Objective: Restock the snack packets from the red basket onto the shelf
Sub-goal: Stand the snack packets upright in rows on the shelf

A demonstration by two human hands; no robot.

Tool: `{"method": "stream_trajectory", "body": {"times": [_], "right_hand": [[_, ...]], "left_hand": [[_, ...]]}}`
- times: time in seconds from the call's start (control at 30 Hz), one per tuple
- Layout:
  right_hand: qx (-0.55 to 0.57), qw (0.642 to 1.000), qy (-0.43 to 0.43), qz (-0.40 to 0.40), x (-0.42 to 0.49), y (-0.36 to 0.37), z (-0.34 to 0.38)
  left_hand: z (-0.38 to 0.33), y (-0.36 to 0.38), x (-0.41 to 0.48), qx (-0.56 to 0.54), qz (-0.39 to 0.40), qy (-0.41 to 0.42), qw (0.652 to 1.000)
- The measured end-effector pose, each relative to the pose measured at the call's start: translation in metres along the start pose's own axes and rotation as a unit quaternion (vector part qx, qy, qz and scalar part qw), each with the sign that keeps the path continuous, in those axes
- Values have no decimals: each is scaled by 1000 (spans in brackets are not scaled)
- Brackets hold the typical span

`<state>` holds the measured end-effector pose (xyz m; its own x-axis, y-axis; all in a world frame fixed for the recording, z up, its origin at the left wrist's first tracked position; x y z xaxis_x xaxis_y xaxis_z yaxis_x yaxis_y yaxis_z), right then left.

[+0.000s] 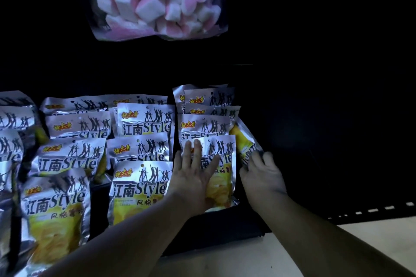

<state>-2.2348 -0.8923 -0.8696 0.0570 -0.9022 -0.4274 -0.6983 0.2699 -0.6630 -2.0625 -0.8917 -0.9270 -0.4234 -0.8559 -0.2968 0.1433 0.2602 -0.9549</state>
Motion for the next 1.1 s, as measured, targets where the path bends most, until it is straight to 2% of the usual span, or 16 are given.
{"method": "stream_trajectory", "body": {"times": [0.07,0.17,0.23,0.33,0.43,0.57,0.67,0.8,0.87,0.93,1.0,1.1], "right_hand": [[-65,998,-8,20,-1,5,-3],[-89,995,-19,29,-6,9,-9],[-74,997,-36,8,-13,11,-13],[40,997,-50,-45,-33,8,-25],[182,980,-56,-54,-49,4,-29],[382,923,-15,-51,-62,8,-22],[518,855,1,-32,-66,9,-28],[620,783,23,-47,-60,9,-29],[667,742,44,-50,-56,8,-28],[685,725,47,-48,-54,9,-30],[688,723,37,-47,-54,10,-31],[685,725,34,-62,-58,9,-32]], "left_hand": [[-1,-1,-2,20,-11,12,1000],[-5,-4,-10,5,-47,52,998],[-11,-6,-20,-43,-105,96,989],[-34,-2,-34,-189,-193,142,952],[-73,-13,-48,-393,-93,111,908],[-110,-4,-41,-539,-1,58,840],[-128,-2,-28,-580,21,20,814],[-145,-11,-10,-593,44,37,803],[-147,-3,-6,-639,46,2,768],[-150,8,-2,-683,42,-45,728],[-155,5,-2,-706,39,-76,703],[-163,-8,-6,-735,-18,-120,667]]}}
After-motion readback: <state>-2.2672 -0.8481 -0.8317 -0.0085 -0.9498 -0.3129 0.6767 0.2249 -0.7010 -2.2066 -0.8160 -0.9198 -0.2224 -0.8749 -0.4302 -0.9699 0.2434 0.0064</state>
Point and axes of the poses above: each hand's wrist, its own x-axis towards the middle knuckle, its own y-axis out of the palm, z = x × y, the point moved 1 cm from there along x, towards the middle knuckle, and after that the axes turned 5 degrees about y, right-handed, at the moved point
